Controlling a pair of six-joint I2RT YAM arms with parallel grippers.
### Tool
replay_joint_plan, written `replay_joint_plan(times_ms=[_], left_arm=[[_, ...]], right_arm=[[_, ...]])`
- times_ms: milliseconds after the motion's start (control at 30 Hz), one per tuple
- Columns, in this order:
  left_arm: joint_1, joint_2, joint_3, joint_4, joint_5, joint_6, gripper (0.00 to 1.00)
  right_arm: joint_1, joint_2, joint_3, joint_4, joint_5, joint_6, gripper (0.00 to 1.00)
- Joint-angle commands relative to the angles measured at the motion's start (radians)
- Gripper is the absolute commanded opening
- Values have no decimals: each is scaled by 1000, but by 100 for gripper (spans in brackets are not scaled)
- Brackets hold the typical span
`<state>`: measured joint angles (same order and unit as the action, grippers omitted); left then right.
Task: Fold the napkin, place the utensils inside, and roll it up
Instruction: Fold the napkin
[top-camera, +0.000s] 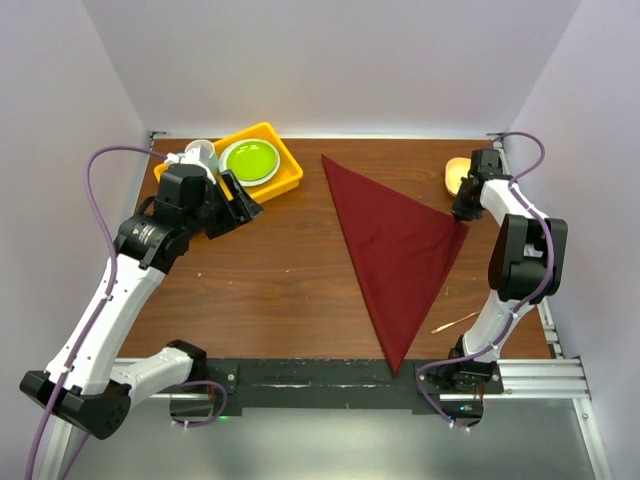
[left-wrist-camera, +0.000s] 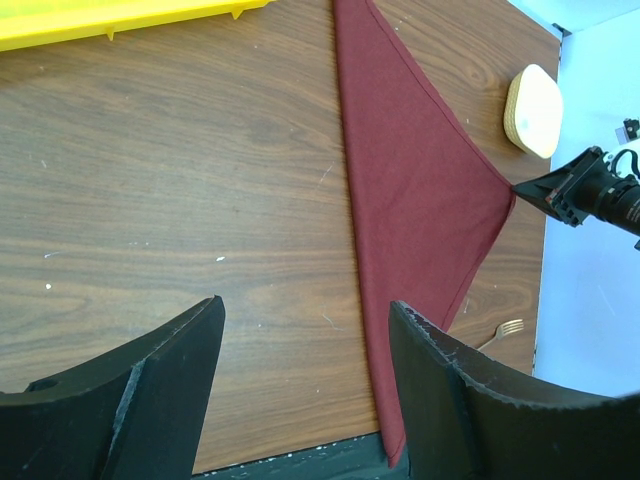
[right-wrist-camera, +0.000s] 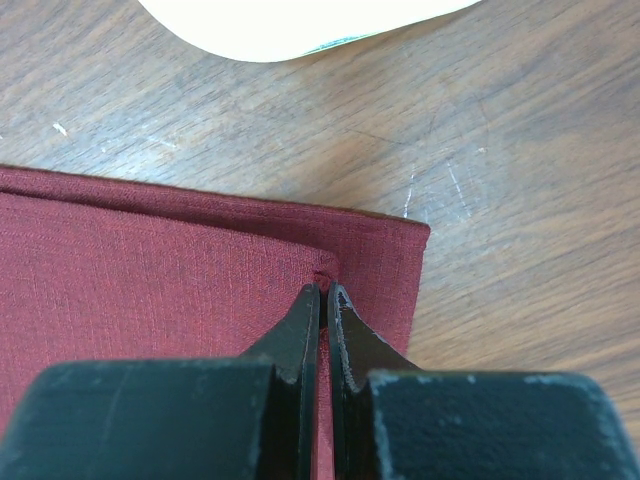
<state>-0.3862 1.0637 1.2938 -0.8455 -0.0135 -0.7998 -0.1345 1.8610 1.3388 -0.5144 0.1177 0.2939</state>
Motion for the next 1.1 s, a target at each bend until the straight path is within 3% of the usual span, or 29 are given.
replay_joint_plan(times_ms=[0, 833, 933, 1067], left_arm=[[4, 2, -5, 37, 9, 19, 72], [4, 15, -19, 62, 38, 10, 72], [4, 18, -19, 63, 38, 8, 72], [4, 19, -25, 66, 38, 10, 72]], right_arm=[[-8, 13, 5, 22, 31, -6, 0], [-11, 43, 20, -7, 106, -9, 6], [-10, 49, 29, -10, 100, -10, 11], [-10, 59, 74, -56, 147, -16, 41]])
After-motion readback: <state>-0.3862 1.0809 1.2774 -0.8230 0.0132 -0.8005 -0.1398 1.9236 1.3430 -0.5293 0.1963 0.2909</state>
